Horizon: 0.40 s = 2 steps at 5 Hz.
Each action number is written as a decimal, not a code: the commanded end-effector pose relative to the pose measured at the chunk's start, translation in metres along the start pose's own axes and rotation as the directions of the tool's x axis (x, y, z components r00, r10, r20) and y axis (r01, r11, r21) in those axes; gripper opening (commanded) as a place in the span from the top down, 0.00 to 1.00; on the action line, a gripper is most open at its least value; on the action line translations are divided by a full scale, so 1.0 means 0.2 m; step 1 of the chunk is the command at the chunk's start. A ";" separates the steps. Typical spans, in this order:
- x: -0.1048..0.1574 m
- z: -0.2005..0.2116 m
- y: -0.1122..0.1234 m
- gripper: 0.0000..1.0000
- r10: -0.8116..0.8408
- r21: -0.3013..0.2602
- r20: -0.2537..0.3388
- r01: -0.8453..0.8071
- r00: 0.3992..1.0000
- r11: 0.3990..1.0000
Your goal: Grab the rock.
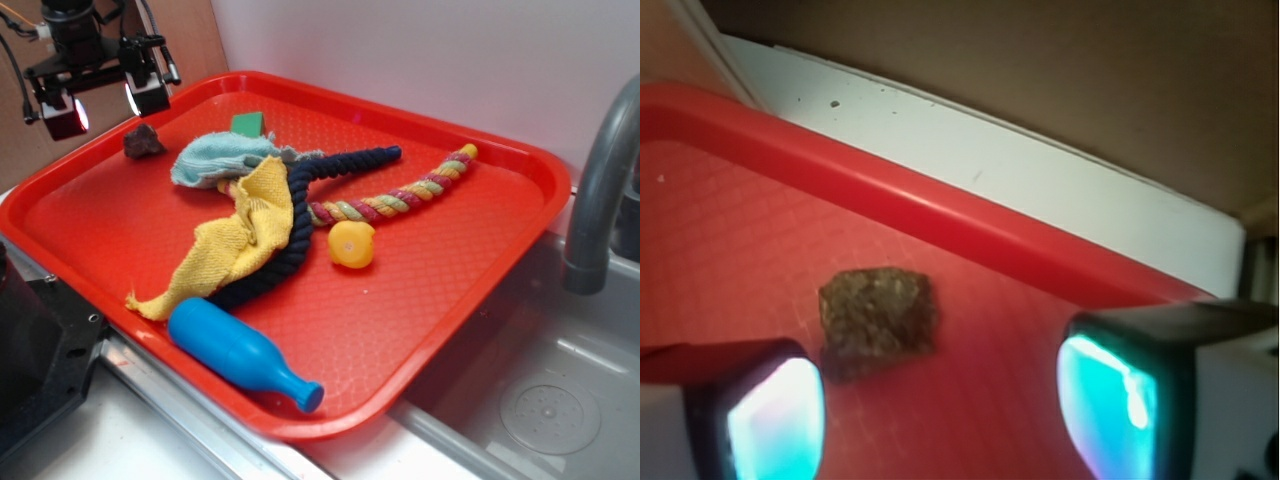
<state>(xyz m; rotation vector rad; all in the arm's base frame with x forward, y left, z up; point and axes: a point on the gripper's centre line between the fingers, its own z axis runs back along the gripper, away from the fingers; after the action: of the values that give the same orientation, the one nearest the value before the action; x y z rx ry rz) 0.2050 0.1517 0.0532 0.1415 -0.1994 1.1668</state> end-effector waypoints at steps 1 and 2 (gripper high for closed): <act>0.03 -0.08 -0.04 0.00 -0.075 -0.042 -0.018 0.075 0.997 0.996; 0.04 -0.14 -0.06 0.00 -0.092 -0.025 -0.029 0.092 0.995 0.995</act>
<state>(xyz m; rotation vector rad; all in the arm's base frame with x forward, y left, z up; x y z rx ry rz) 0.2259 0.1535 0.0159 0.1057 -0.1409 1.0800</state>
